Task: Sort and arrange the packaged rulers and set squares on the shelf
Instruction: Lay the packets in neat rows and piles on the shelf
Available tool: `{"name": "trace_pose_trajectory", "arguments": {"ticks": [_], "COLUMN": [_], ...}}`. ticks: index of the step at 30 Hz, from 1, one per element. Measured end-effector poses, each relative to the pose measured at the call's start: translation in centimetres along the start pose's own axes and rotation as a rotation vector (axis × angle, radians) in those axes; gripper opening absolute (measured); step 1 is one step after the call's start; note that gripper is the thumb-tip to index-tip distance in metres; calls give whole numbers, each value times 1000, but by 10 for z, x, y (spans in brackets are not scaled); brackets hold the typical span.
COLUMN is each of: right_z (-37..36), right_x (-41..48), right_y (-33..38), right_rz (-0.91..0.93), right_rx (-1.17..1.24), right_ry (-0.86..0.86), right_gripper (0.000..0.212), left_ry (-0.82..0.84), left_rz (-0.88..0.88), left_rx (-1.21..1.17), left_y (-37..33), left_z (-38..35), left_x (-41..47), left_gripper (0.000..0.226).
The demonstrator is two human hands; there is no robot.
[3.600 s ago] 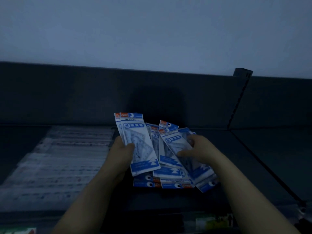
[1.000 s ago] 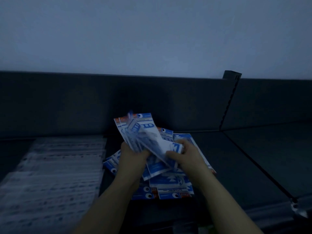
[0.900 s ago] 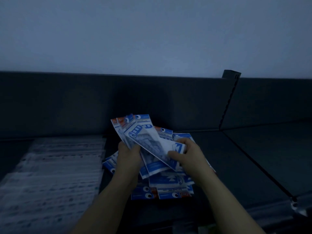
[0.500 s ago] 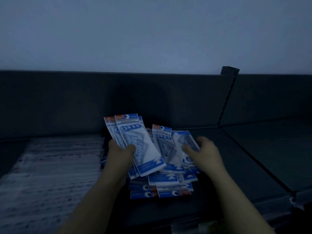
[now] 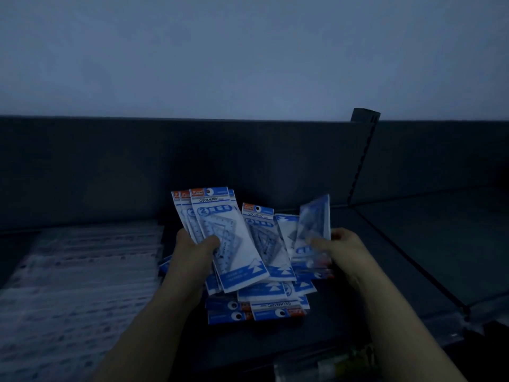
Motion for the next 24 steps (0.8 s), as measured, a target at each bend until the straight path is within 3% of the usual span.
{"name": "trace_pose_trajectory", "arguments": {"ticks": [5, 8, 10, 14, 17, 21, 24], "right_z": [12, 11, 8, -7, -16, -50, -67], "right_x": [0, -9, -13, -17, -16, -17, -20], "right_y": [4, 20, 30, 38, 40, 52, 59], "right_rz": [120, 123, 105, 102, 199, 349, 422], "right_rx": [124, 375, 408, 213, -99, -248, -213], "right_ry": [-72, 25, 113, 310, 275, 252, 231], "right_gripper": [8, 12, 15, 20, 18, 15, 10], "left_ry": [45, 86, 100, 135, 221, 446, 360], "left_rz": [5, 15, 22, 32, 61, -23, -112], "left_rx": [30, 19, 33, 35, 20, 93, 209], "left_y": [1, -2, -3, -8, -6, -7, -5], "left_z": [-3, -4, -4, -4, -7, -26, -30], "left_x": [-1, -3, -4, -11, -9, -20, -24], "left_gripper": [40, 39, 30, 18, 24, 50, 47]}}
Point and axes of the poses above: each hand's wrist, its own x-axis towards the middle knuckle, its own z-axis out of the back of the hand, y = z × x, the point moved 6 cm from there along x, towards the middle knuckle, and after that the axes turned 12 degrees about x, right-handed, at the moved point
